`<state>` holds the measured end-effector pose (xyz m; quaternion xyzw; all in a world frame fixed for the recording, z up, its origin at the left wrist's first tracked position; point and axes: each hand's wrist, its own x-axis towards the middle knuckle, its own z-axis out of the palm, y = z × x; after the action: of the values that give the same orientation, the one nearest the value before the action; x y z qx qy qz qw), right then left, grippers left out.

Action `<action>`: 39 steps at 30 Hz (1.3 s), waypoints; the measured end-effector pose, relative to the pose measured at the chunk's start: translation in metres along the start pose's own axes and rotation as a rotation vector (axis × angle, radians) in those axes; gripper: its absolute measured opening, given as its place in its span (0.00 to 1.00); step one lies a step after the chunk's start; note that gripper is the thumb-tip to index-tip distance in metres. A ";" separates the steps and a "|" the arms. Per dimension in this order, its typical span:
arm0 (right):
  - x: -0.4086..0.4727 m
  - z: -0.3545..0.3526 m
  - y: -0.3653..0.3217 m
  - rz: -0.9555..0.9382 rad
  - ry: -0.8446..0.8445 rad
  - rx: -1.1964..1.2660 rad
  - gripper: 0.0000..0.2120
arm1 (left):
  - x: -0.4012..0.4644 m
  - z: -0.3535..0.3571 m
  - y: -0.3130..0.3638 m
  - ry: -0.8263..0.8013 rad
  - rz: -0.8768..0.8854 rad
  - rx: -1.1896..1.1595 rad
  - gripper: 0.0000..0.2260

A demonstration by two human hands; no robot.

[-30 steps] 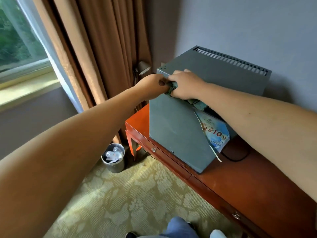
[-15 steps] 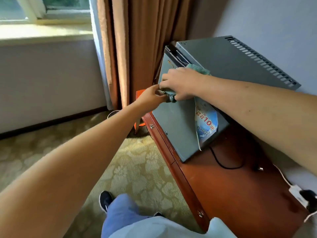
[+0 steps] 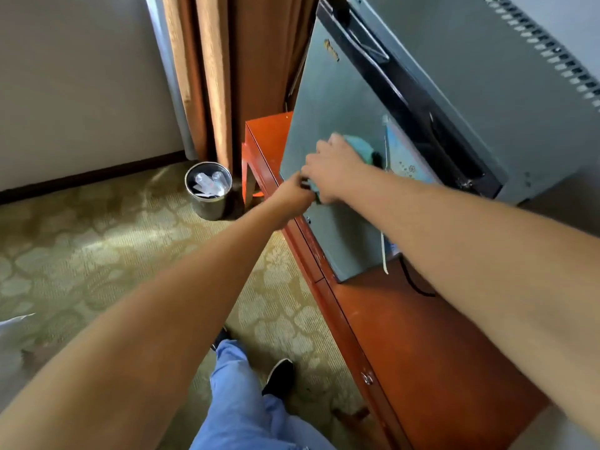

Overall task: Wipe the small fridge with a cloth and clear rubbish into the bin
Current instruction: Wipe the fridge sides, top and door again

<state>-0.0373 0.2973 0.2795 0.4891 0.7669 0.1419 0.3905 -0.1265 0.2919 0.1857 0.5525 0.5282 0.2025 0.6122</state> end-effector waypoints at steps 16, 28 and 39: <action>0.005 -0.023 0.029 0.023 0.092 -0.044 0.28 | 0.009 -0.020 0.028 0.070 0.093 -0.142 0.03; -0.044 0.096 -0.077 -0.209 -0.247 0.083 0.23 | -0.046 0.103 -0.098 -0.190 -0.169 -0.117 0.15; 0.016 -0.025 0.047 -0.014 0.220 -0.007 0.26 | 0.057 -0.015 0.024 0.164 0.105 -0.255 0.21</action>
<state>-0.0289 0.3377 0.3166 0.4637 0.8082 0.1945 0.3065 -0.1110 0.3540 0.1857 0.4787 0.5166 0.3442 0.6209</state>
